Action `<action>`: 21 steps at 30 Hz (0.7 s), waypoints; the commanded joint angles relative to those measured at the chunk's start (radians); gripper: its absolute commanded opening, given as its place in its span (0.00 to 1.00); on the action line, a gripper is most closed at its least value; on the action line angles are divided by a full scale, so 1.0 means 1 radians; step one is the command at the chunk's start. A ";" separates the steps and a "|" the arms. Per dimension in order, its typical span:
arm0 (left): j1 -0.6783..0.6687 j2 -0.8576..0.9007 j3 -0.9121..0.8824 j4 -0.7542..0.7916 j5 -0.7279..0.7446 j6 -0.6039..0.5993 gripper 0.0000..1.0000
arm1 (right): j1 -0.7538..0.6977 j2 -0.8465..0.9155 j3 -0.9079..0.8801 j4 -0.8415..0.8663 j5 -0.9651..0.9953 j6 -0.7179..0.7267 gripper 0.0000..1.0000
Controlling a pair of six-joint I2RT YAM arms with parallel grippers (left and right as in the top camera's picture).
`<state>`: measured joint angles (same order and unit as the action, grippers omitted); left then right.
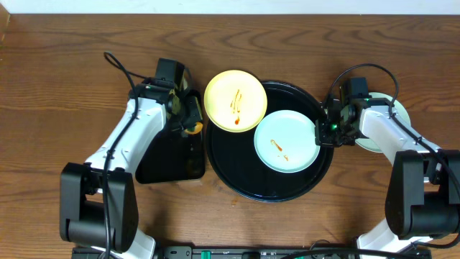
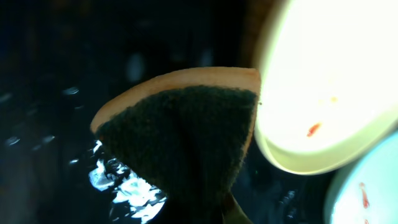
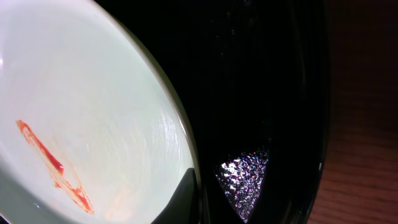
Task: Clean dirty plates on tray and stack at the side
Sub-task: 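Lift the sponge from the small tray and move it over the plate, then scrub the sauce on the second light-blue plate with the sponge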
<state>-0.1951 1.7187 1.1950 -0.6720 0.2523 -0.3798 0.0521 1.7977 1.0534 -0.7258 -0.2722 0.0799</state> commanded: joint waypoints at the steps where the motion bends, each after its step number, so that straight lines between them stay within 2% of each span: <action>1: -0.048 -0.037 -0.002 0.016 0.077 0.110 0.07 | 0.008 -0.025 0.011 0.000 0.010 0.012 0.01; 8: -0.209 -0.047 0.002 0.093 0.077 0.124 0.07 | 0.013 -0.025 0.011 -0.004 0.010 0.011 0.01; 15: -0.391 -0.039 0.025 0.239 0.065 0.047 0.07 | 0.035 -0.025 0.011 -0.002 0.010 0.009 0.01; 21: -0.513 0.027 0.025 0.336 0.065 0.045 0.08 | 0.035 -0.025 0.011 -0.003 0.013 0.009 0.01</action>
<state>-0.6674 1.7058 1.1957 -0.3492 0.3157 -0.3202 0.0799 1.7977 1.0534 -0.7292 -0.2684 0.0799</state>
